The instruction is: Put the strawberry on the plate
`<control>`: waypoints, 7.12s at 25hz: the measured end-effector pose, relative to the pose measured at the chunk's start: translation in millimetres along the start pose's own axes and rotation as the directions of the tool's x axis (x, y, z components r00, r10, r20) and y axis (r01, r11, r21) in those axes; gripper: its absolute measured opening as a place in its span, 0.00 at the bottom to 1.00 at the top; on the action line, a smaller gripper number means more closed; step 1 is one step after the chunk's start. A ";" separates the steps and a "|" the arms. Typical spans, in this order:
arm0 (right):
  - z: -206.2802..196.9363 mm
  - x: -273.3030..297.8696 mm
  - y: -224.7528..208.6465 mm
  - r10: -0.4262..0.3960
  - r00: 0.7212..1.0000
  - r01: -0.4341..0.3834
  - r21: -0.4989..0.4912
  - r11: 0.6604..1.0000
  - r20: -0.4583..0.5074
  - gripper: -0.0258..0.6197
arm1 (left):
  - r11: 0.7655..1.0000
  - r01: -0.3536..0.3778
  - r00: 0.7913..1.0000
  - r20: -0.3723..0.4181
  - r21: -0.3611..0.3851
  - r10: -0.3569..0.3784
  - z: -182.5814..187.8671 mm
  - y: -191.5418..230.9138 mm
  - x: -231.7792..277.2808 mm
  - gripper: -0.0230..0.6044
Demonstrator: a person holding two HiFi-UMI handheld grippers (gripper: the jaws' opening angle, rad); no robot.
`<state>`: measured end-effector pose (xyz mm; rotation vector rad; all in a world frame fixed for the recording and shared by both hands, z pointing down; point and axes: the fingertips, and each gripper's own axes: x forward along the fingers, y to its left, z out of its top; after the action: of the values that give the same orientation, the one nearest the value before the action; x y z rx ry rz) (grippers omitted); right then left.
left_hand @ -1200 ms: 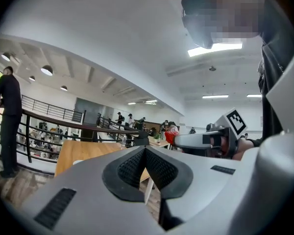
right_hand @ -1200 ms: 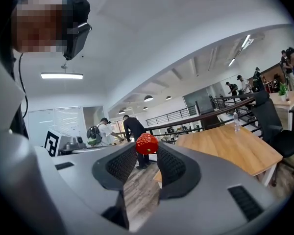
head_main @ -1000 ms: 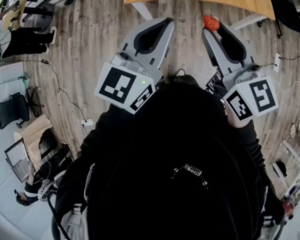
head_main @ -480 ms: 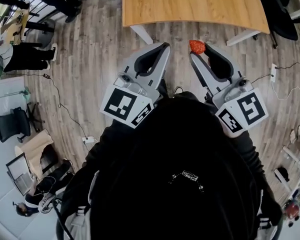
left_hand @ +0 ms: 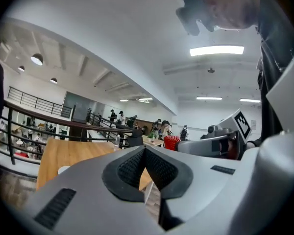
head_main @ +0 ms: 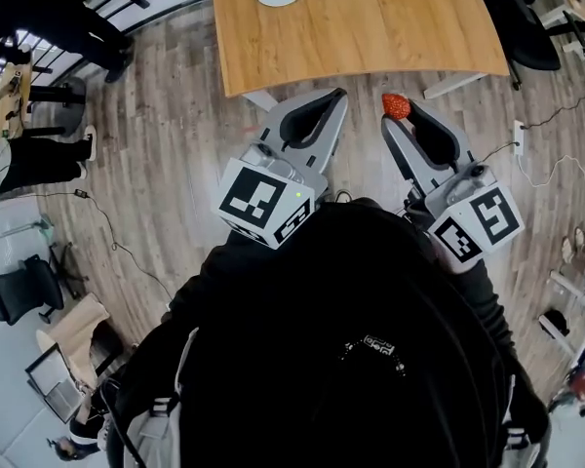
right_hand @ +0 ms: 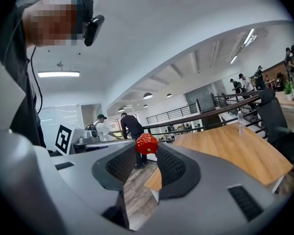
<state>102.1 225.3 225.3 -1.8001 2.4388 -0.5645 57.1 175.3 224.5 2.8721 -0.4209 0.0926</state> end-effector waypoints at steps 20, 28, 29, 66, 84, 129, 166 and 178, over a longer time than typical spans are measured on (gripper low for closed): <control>76.8 138.5 -52.3 -0.214 0.977 0.215 -0.113 0.970 0.017 0.26 | 0.974 0.046 0.997 -0.065 0.222 -0.033 63.7 129.1 18.3 0.03; 84.8 214.7 -51.5 -0.202 0.979 0.203 -0.068 0.977 0.019 0.26 | 0.986 0.121 0.991 -0.065 0.111 -0.114 53.7 212.1 19.0 0.03; 80.8 219.6 -51.9 -0.200 0.980 0.200 -0.065 0.978 0.015 0.26 | 0.987 0.117 0.992 -0.059 0.107 -0.111 52.1 219.5 20.2 0.03; 121.3 344.7 -102.2 0.030 0.998 -0.034 -0.073 0.997 -0.063 0.26 | 0.993 -0.114 0.992 -0.051 0.027 0.115 80.8 330.0 66.9 0.03; 98.8 375.2 -184.3 0.155 0.986 -0.152 0.048 0.987 -0.061 0.26 | 0.981 -0.196 0.964 -0.183 0.002 0.193 53.6 348.5 117.3 0.03; 84.0 396.7 -183.4 0.116 0.987 -0.106 0.087 0.991 -0.115 0.26 | 0.992 0.005 0.983 -0.180 -0.126 -0.028 45.5 343.4 129.3 0.03; -54.7 447.2 -230.6 0.147 0.889 -0.122 0.086 0.989 -0.433 0.26 | 0.941 -0.221 0.963 -0.208 -0.256 0.170 -7.6 341.1 77.7 0.03; -90.0 455.9 -243.6 0.183 0.845 -0.160 0.090 0.983 -0.503 0.26 | 0.926 -0.287 0.952 -0.180 -0.247 0.247 -7.5 332.2 78.2 0.03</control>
<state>156.3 -238.7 464.3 -1.5361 2.8406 -1.2018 35.3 -153.6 313.5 2.5045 -0.7336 0.2695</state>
